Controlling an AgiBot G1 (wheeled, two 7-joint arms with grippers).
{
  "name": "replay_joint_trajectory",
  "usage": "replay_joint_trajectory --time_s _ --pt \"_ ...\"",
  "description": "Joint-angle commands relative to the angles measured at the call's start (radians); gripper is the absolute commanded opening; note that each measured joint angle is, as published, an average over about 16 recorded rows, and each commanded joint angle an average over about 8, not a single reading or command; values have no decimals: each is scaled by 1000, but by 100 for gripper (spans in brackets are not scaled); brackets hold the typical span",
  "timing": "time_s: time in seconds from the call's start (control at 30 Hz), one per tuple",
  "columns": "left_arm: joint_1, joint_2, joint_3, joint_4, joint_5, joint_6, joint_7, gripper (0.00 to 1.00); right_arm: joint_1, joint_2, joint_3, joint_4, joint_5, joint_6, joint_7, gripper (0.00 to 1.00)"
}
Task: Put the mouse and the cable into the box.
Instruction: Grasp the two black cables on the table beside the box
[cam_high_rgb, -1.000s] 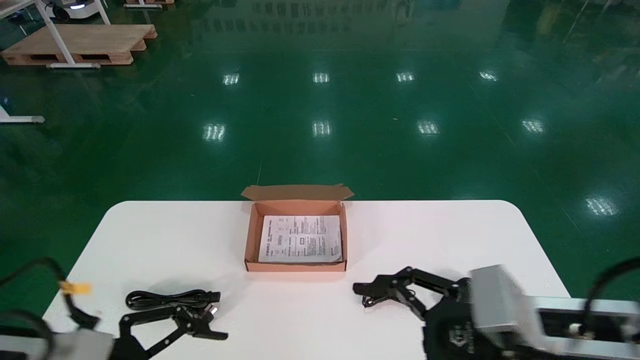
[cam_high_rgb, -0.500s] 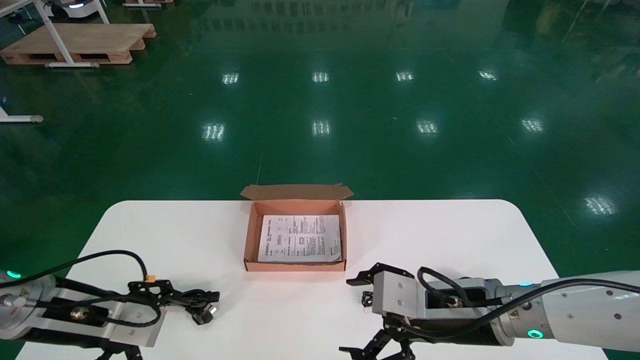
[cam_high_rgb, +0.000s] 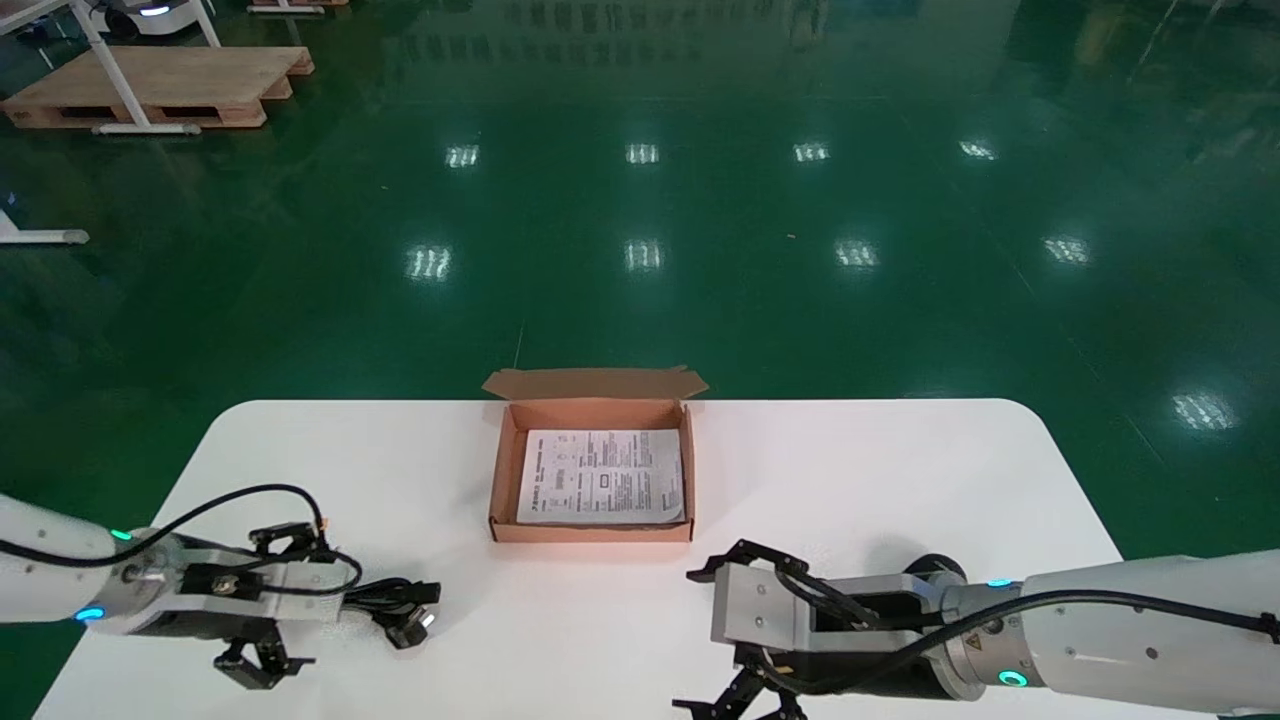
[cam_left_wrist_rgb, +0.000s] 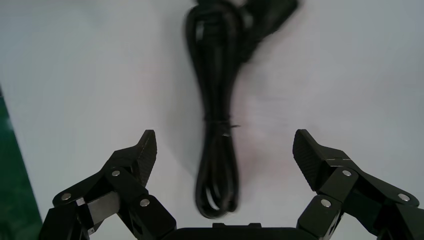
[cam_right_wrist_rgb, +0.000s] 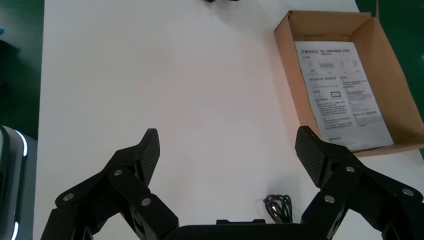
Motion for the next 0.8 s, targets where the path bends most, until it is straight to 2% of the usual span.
replay_joint_trajectory --time_s 0.03,0.2,0.6,0.7,0.8 --pt "-3 40 6 67 41 -73 -8 100 1 -4 -3 16 -9 7 11 100" --pt "-29 100 0 189 39 -142 39 100 -8 9 -4 36 -14 5 19 100" --pt "-105 163 9 393 40 -137 125 100 -21 12 -4 40 -16 13 32 100" --pt "-115 171 14 420 46 -140 140 100 -26 6 -12 37 -48 35 34 100" --pt "-122 179 15 441 48 -145 152 100 -28 -14 -34 13 -129 76 51 100"
